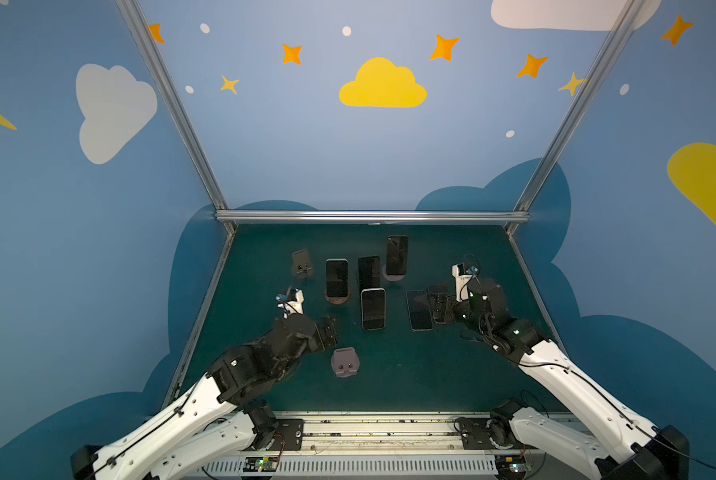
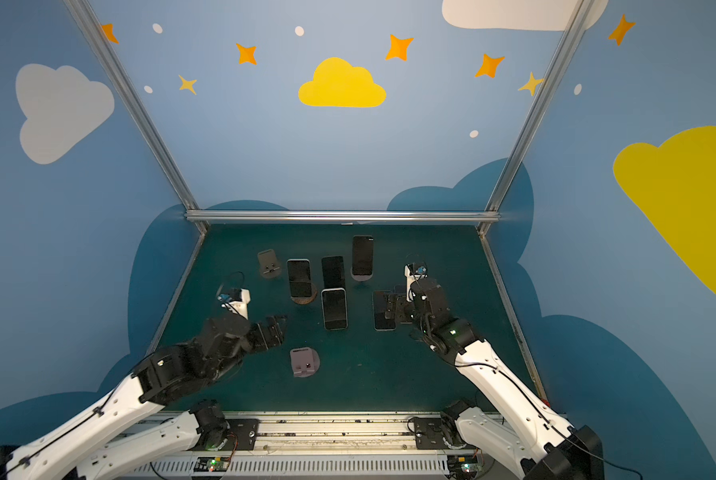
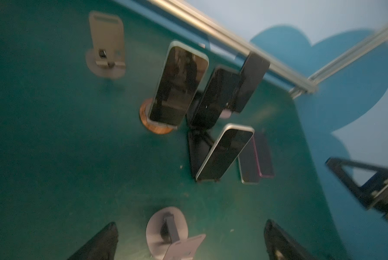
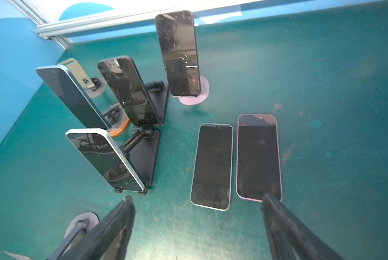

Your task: Remove the phone from the phone stand

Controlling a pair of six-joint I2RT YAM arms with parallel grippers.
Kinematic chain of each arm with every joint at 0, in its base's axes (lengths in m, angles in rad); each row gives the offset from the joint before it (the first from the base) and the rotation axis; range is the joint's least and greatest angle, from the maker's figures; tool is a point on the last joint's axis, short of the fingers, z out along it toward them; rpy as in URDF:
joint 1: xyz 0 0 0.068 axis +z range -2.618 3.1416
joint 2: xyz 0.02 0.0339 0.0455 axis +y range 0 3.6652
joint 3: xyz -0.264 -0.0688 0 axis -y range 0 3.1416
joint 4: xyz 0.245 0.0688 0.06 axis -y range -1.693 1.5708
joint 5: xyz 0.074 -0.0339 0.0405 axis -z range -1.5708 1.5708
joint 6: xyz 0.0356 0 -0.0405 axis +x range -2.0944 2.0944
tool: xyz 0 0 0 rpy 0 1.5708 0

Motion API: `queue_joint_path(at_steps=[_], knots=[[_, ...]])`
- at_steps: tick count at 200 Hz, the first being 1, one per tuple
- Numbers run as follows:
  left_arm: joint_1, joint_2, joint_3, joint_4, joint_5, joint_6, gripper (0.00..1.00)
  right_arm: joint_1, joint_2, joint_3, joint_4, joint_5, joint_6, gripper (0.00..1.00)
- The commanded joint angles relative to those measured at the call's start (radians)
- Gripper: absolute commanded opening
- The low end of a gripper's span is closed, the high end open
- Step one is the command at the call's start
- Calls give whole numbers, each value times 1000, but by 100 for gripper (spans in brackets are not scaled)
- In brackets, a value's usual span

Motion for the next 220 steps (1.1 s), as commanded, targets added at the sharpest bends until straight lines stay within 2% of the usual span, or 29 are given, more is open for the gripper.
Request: queue_joint_path(at_steps=[1,29,61,93,129,156,181,220], knots=[[-102,80,-30,-3,-72,-102,100,0,4,14,36,-16,-13,88],[-192,179,-57,50,-90,-193,100,-1,-19,13,33,-7,-18,89],[-262,257,-56,51,-123,-237,100,-1,-39,19,21,-4,-15,88],[-267,352,-72,85,-118,-233,100,-1,-55,3,20,-7,-6,89],[-267,425,-57,11,-169,-298,100,-1,-64,-17,23,-17,-4,88],[-266,466,-91,71,-168,-326,100,-1,-49,-24,39,-39,-1,88],[-266,525,-75,78,-174,-343,97,-1,-36,-29,45,-49,2,89],[-268,637,8,-31,-219,-426,89,-1,-32,-40,67,-49,-2,88]])
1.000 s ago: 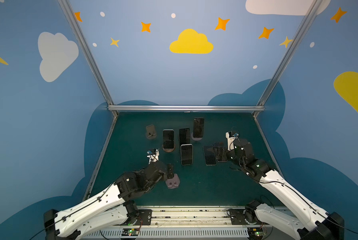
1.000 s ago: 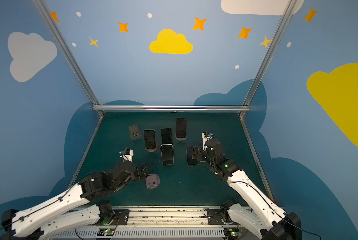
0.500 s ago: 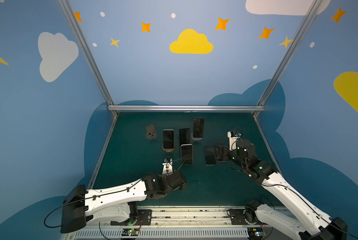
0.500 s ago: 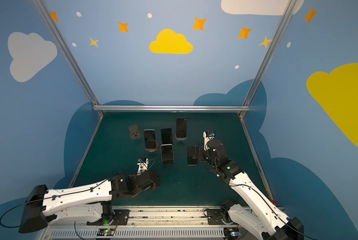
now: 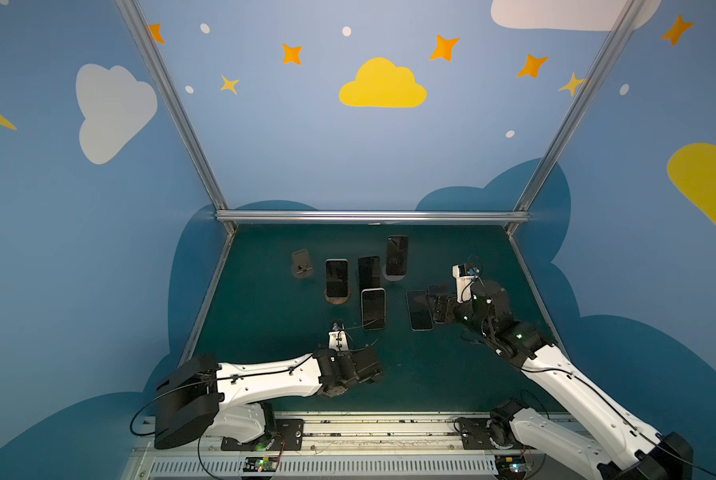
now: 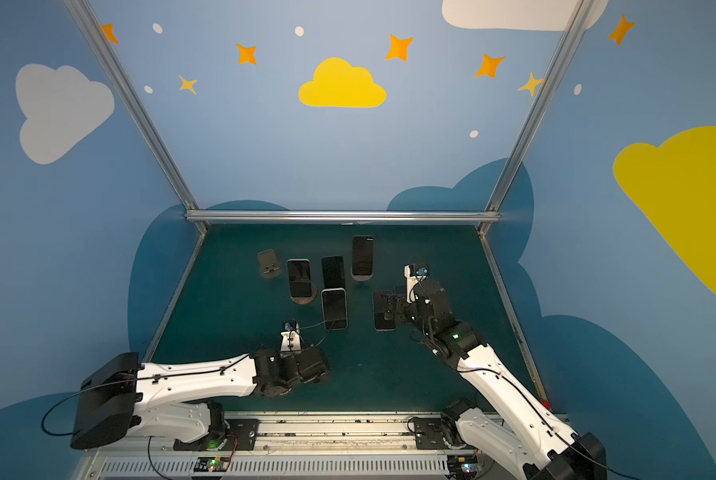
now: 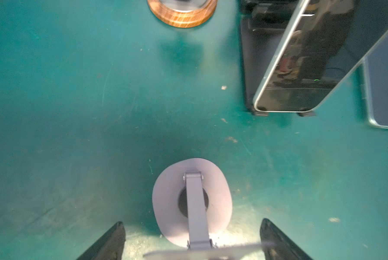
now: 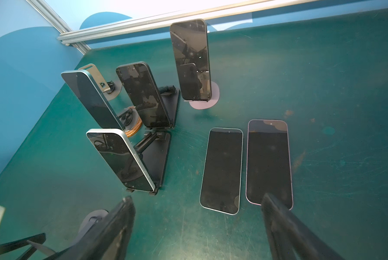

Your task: Remove the phone from the phone stand

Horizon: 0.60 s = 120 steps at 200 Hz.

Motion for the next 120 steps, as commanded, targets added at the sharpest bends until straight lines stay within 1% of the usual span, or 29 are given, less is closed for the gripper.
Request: queue_joint_path(at_steps=[1,20,43,66,80,107,120], knots=[[-4,51,56,-75,-58,-72,89,-1,5,-16,38,-7,-1,88],[-11,87,77,-95,-84,-118,87,-1,14,-22,50,-13,-2,88],[-44,122,109,-136,-128,-178,85,-3,22,-31,65,-19,-1,88],[-85,172,156,-240,-192,-285,80,-3,27,-34,71,-30,-2,88],[-112,193,170,-272,-222,-337,77,-2,28,-37,78,-32,-1,88],[-124,224,177,-298,-230,-409,74,-3,23,-40,79,-33,-1,88],[-125,224,173,-296,-230,-417,73,-3,20,-44,82,-33,-1,88]])
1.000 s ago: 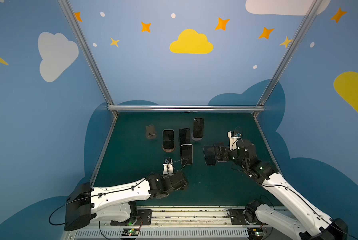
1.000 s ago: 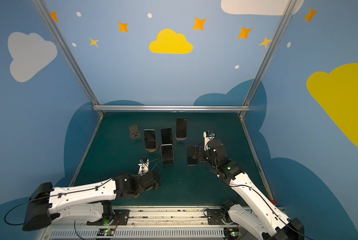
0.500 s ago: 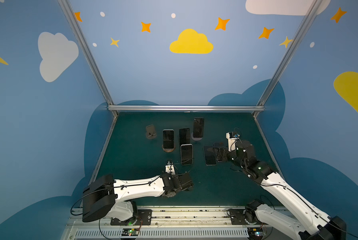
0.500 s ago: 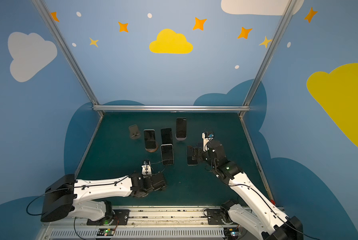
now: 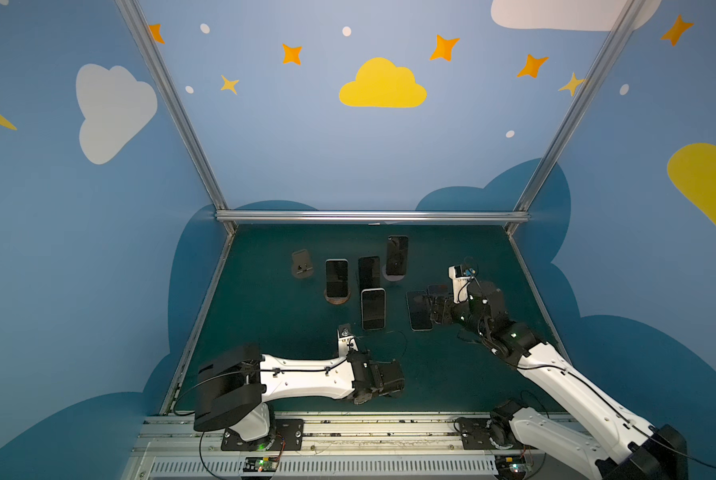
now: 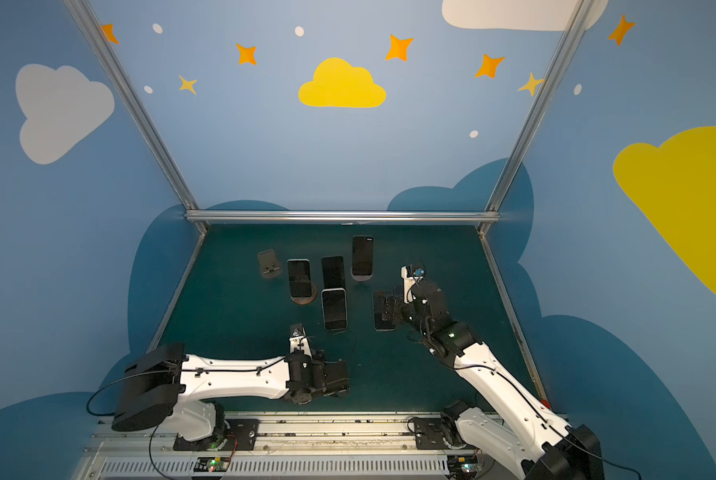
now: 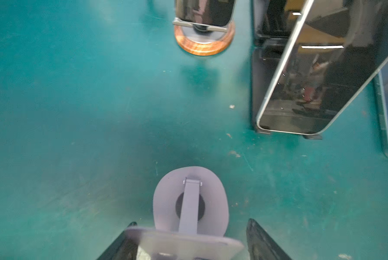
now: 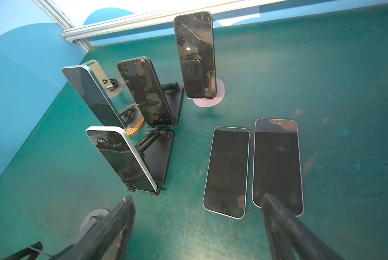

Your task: Remove the phone from the phone stand

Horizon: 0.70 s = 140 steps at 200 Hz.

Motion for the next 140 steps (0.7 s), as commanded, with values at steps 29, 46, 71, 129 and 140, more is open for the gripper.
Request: queue_joint_path(at_steps=[29,46,71,129,140], knots=[[-2,2,8,-73,-65,-67,74,-4,-9,-18,19,-8,-1,88],[-1,9,10,-60,-65,-45,74,-4,-10,-26,27,3,-2,88],[16,-3,-24,26,-45,24,74,-4,-22,-25,21,11,-4,88],[56,-30,-70,93,-17,122,71,-4,-36,-26,14,29,-6,88],[59,-27,-74,107,-12,143,69,-4,-36,-26,17,30,-6,88]])
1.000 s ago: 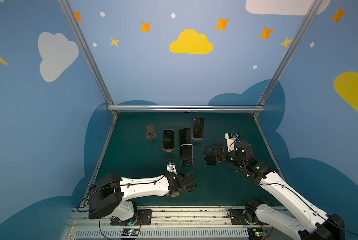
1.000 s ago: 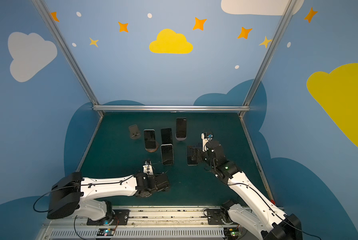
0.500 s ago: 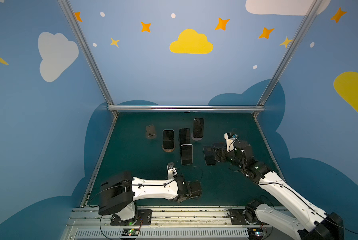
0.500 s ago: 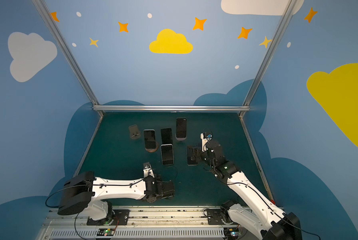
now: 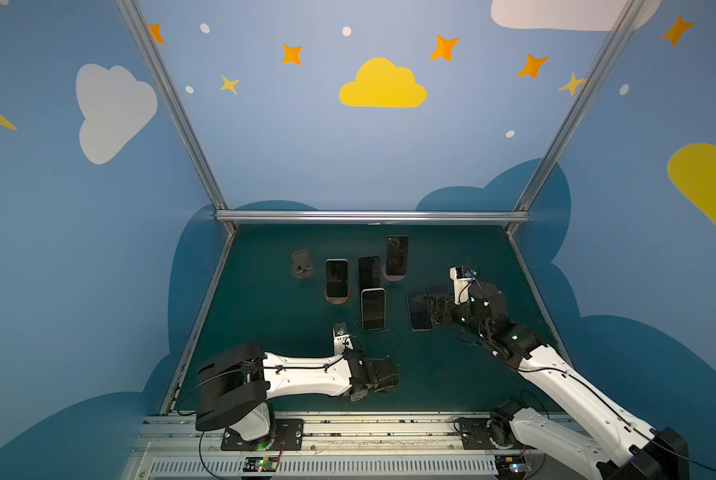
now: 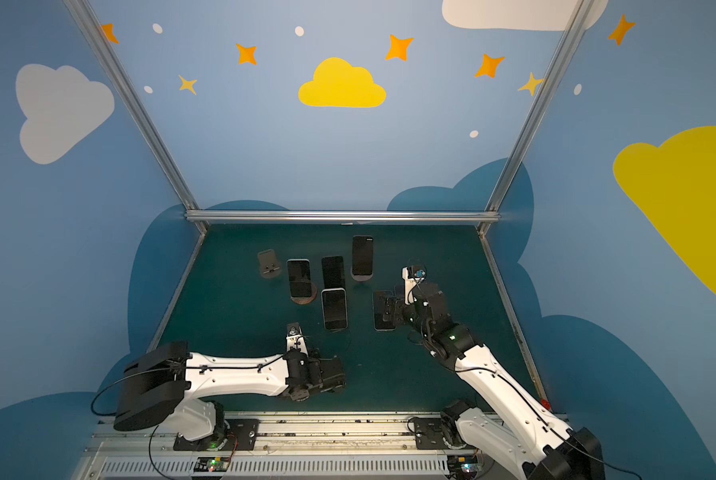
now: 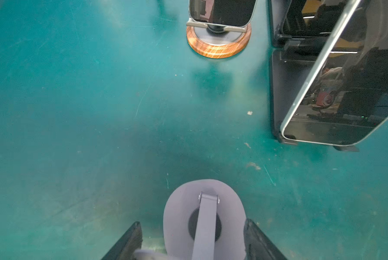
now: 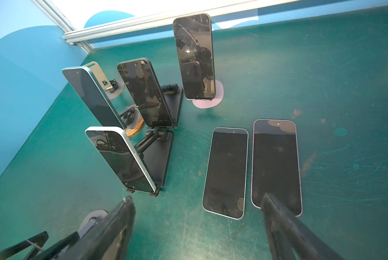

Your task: Remove the phone from the phone stand

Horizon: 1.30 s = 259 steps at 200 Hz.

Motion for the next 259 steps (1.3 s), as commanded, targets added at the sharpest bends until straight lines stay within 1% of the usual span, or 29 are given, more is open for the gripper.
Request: queue_joint_path(at_steps=[1,15,69,89,140,167,192,210,224,243,259], knots=[[7,-15,-8,20,2,60,68,-2,-18,-7,6,19,-5,88],[13,-10,-13,37,12,75,64,-2,-12,-8,10,18,-5,88],[23,-19,-31,44,21,83,58,-2,-3,-7,14,13,-4,88],[23,-35,-31,30,21,90,54,-3,-1,-6,15,13,-4,88],[23,-122,2,-35,-24,134,51,-4,-10,-8,15,13,-2,88],[61,-181,-5,-63,-31,154,51,-3,-9,-5,14,10,-1,88],[143,-268,-31,-96,-19,190,50,-2,-10,-1,15,8,-4,88],[230,-362,-47,-109,0,247,50,-4,-9,2,18,10,-3,88],[335,-444,-67,-83,32,321,50,-4,-4,4,26,0,-2,88],[472,-553,-78,-18,41,444,51,-2,10,13,30,-15,5,87],[608,-593,-54,18,93,540,50,-2,17,17,38,-23,8,87]])
